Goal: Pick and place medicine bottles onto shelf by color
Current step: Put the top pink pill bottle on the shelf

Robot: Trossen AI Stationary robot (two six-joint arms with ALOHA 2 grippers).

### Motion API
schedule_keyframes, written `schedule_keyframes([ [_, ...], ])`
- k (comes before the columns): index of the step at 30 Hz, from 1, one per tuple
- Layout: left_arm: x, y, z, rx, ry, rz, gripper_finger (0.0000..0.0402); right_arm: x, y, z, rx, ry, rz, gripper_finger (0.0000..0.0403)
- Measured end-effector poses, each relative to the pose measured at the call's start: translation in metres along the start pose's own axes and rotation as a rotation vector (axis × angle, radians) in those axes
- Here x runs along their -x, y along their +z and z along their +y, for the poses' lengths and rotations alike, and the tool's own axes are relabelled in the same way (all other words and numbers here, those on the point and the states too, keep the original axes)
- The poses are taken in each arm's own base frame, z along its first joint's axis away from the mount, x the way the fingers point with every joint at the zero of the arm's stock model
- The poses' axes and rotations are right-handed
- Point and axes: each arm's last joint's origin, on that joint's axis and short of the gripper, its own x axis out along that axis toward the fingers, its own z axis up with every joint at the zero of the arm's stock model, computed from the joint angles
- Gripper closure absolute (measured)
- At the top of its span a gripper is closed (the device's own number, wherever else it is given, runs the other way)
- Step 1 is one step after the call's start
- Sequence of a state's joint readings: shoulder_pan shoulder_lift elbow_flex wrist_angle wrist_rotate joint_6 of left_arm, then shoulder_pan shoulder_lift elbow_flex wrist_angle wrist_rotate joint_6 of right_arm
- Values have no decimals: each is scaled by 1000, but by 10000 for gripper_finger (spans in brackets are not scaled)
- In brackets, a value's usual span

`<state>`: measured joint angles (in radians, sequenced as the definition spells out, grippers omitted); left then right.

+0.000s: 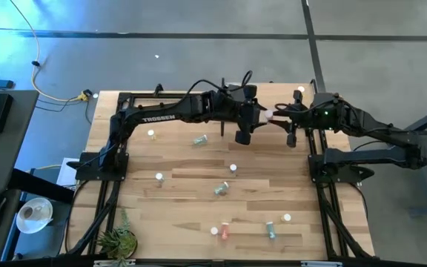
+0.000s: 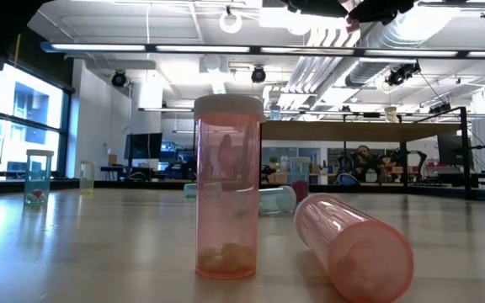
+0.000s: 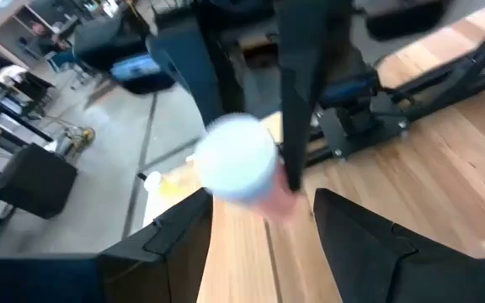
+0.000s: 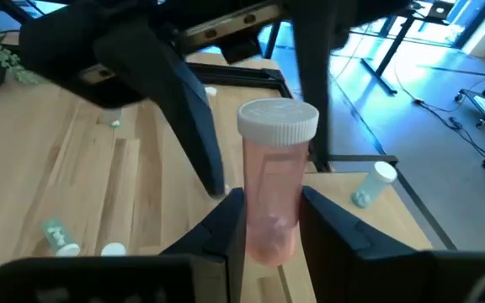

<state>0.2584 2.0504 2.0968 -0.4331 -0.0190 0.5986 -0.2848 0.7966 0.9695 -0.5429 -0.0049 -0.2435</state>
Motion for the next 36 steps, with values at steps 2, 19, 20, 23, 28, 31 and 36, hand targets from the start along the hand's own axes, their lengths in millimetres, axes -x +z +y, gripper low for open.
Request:
schedule_keyframes([
  [2,5,5,1,-7,15,-14,202,3,0,0,0,-16,2,320],
  [19,74,2,24,227,-203,47,202,16,-10,0,-101,-86,72,320],
  [20,71,-3,23,248,-235,47,202,16,-11,0,-107,-92,88,320],
  [23,62,-23,19,297,-292,98,202,17,-14,3,-112,-81,115,320],
  [28,43,-49,4,322,-308,157,202,4,-34,12,-109,-60,98,320],
  [31,44,-53,4,327,-300,161,202,-7,-54,16,-126,-68,63,320],
  [36,63,-57,8,357,-270,129,202,-24,-73,21,-165,-89,-70,320],
])
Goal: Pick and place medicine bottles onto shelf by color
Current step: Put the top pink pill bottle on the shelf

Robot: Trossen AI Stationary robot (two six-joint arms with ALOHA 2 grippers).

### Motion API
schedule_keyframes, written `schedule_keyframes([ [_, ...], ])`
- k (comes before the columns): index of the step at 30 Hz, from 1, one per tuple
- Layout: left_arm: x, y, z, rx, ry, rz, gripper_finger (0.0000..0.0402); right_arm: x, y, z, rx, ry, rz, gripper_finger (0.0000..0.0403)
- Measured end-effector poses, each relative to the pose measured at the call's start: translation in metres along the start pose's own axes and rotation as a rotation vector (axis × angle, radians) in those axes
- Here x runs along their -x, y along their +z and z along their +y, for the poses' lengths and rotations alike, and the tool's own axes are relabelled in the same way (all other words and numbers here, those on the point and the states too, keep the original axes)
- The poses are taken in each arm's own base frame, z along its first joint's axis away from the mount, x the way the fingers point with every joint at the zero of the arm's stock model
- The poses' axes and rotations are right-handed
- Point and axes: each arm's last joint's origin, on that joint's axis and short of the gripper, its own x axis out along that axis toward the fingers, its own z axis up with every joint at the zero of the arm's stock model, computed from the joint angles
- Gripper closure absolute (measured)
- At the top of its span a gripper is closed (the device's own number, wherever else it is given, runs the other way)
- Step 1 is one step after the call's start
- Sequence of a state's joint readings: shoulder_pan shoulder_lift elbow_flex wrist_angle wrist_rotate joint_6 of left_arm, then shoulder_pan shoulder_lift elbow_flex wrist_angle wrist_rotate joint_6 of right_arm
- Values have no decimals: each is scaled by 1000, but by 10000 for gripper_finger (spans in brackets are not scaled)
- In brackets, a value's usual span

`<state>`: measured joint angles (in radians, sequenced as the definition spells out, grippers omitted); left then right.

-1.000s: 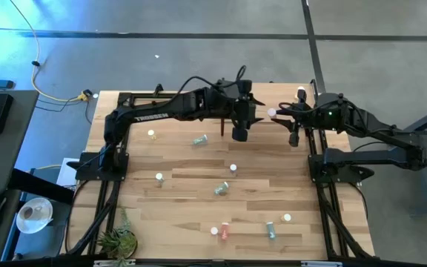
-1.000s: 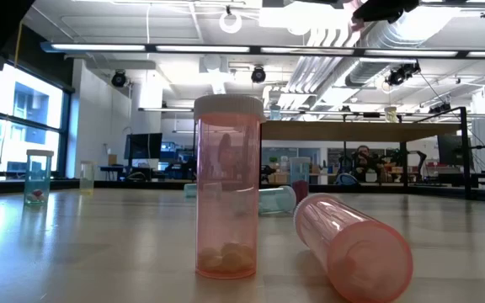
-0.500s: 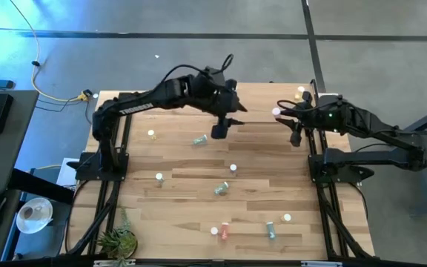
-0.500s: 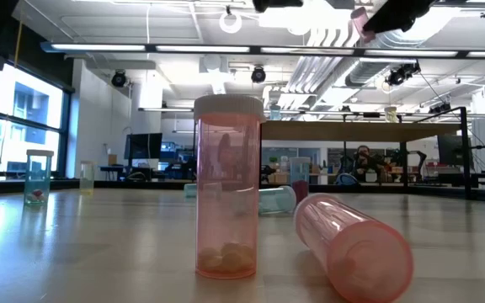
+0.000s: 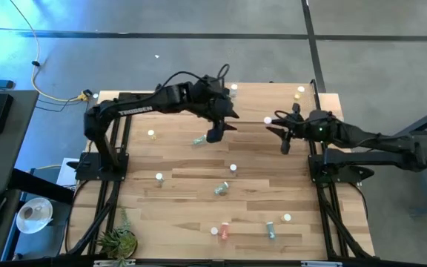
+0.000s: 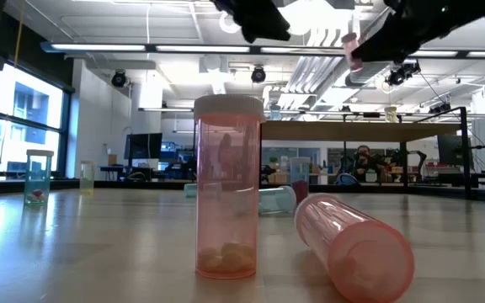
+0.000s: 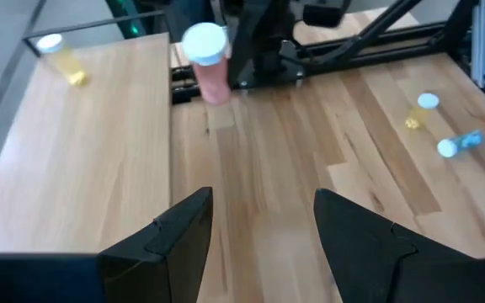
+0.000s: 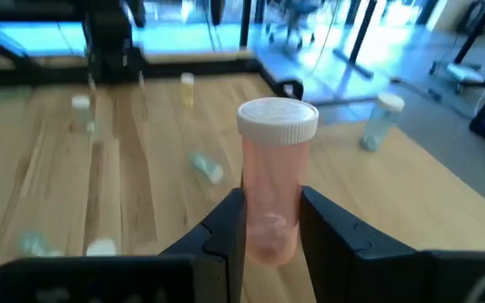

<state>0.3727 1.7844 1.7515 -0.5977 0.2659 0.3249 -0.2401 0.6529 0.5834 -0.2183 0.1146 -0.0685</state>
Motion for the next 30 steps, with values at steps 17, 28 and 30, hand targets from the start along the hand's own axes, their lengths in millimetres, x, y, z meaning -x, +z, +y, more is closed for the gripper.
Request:
schedule_keyframes([
  [17,29,-80,-30,32,104,-284,202,-46,-20,-1,-158,-286,-219,320],
  [28,51,-108,-22,44,196,-369,202,-85,-30,-6,-240,-546,-273,320],
  [30,52,-109,-19,49,206,-366,202,-90,-33,-10,-251,-574,-273,320],
])
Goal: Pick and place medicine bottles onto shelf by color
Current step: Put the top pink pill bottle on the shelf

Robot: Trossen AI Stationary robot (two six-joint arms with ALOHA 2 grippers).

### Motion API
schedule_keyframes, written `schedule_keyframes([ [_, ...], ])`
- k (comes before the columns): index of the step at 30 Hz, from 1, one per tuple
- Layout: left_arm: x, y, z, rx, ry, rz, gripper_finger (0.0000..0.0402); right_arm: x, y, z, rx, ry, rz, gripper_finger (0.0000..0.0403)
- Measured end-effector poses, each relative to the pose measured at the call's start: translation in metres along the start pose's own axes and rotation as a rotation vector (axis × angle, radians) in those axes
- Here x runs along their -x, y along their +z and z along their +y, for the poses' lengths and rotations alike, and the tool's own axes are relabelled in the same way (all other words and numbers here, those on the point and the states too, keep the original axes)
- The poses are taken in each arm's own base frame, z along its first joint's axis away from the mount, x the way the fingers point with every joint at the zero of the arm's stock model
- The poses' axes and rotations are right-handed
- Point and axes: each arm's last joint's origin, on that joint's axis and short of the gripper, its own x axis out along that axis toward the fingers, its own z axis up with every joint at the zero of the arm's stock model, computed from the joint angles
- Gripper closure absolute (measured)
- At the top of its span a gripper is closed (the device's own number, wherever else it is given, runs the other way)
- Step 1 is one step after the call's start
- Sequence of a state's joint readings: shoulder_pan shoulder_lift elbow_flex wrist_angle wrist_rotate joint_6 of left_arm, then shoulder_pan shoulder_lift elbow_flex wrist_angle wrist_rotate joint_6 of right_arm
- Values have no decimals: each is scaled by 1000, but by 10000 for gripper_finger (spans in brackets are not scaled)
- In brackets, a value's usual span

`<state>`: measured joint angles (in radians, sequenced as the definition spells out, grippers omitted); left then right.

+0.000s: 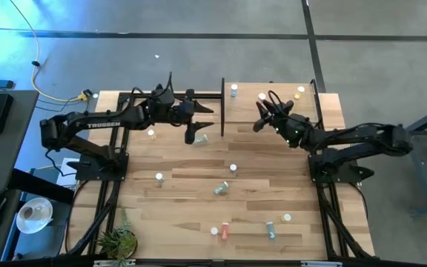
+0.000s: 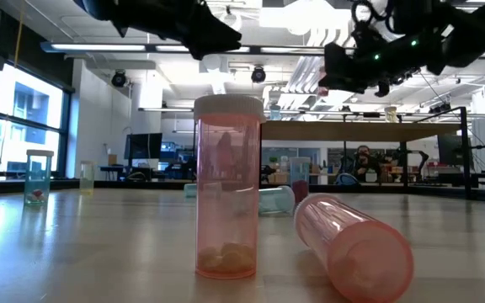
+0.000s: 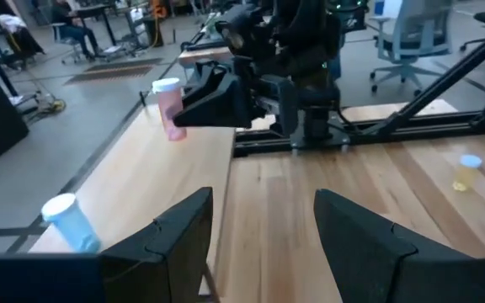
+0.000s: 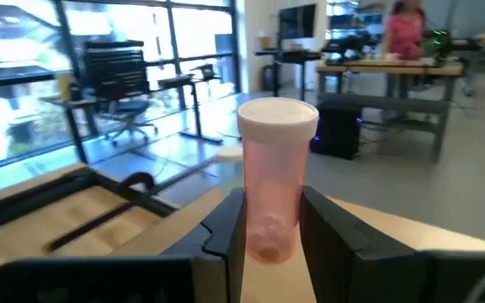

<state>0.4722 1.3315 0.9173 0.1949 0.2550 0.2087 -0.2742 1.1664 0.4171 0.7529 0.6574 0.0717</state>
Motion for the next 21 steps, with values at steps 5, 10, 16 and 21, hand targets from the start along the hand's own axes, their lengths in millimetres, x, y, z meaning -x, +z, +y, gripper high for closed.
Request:
schedule_keyframes([
  [5,2,-2,8,4,28,9,202,-15,-9,-4,-49,-32,7,320],
  [10,3,-4,14,1,46,14,202,-35,-8,1,-58,-60,25,320],
  [16,5,-6,20,-1,65,29,202,-61,-1,10,14,-164,104,320],
  [21,6,-7,22,0,70,32,202,-74,-8,10,4,-218,155,320],
])
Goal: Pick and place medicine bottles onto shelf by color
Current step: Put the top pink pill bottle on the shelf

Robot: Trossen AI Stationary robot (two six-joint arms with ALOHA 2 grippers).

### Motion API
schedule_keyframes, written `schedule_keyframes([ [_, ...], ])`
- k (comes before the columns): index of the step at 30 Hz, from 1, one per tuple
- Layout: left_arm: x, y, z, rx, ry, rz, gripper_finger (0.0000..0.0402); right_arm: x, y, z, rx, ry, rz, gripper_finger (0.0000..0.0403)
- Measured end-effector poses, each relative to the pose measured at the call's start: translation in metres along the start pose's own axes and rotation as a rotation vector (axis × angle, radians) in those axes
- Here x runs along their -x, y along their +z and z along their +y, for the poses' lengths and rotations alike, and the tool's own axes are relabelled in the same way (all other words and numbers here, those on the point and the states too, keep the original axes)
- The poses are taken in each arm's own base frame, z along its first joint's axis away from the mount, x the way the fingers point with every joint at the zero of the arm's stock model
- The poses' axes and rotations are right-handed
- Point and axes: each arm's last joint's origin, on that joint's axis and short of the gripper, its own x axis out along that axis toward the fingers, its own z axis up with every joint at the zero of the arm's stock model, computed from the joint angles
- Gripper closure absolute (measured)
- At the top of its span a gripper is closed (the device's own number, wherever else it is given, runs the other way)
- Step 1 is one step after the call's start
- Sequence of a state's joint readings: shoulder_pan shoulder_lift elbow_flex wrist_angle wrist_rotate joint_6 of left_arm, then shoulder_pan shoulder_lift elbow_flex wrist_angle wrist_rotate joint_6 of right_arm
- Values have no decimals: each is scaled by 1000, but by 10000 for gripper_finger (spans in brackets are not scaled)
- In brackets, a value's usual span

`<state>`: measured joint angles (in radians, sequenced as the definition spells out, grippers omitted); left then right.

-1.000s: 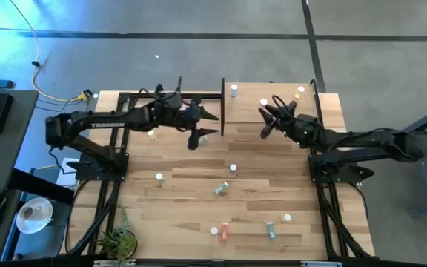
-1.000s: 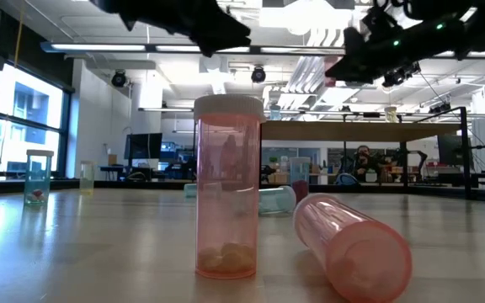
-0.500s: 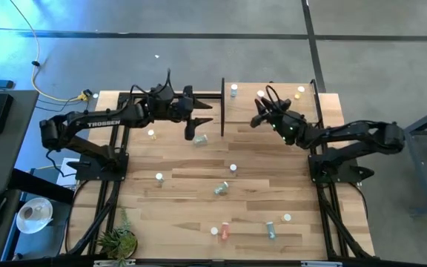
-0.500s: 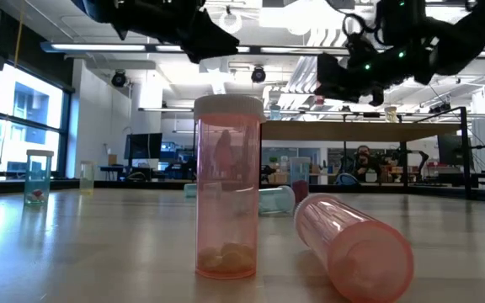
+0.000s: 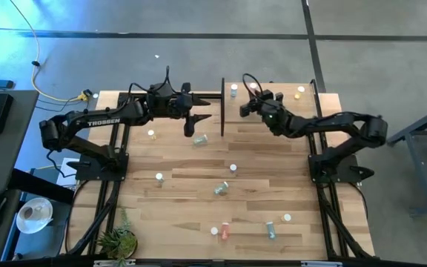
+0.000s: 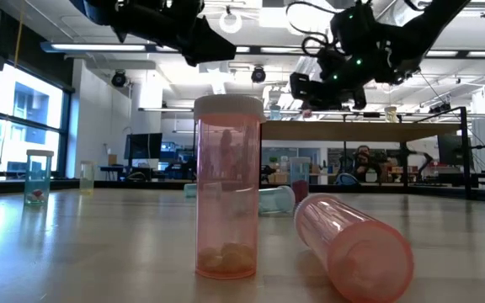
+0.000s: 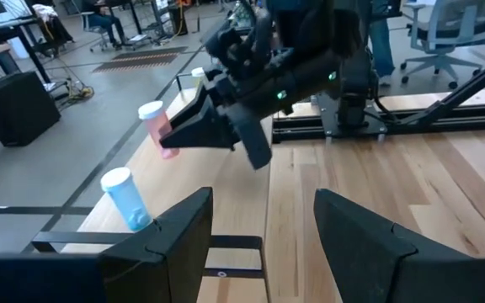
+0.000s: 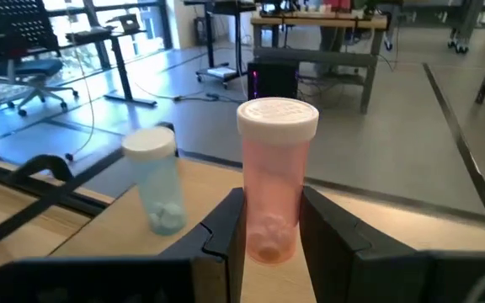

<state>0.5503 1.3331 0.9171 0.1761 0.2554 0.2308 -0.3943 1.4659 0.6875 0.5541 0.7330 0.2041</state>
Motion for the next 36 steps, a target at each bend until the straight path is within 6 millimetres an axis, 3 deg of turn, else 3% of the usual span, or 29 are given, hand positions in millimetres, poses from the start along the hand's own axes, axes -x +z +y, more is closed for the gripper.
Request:
schedule_keyframes([
  [6,0,0,0,0,0,0,202,-8,-4,-3,-18,-27,10,320],
  [36,0,0,0,1,0,-1,202,-13,-12,-12,73,-25,104,320],
])
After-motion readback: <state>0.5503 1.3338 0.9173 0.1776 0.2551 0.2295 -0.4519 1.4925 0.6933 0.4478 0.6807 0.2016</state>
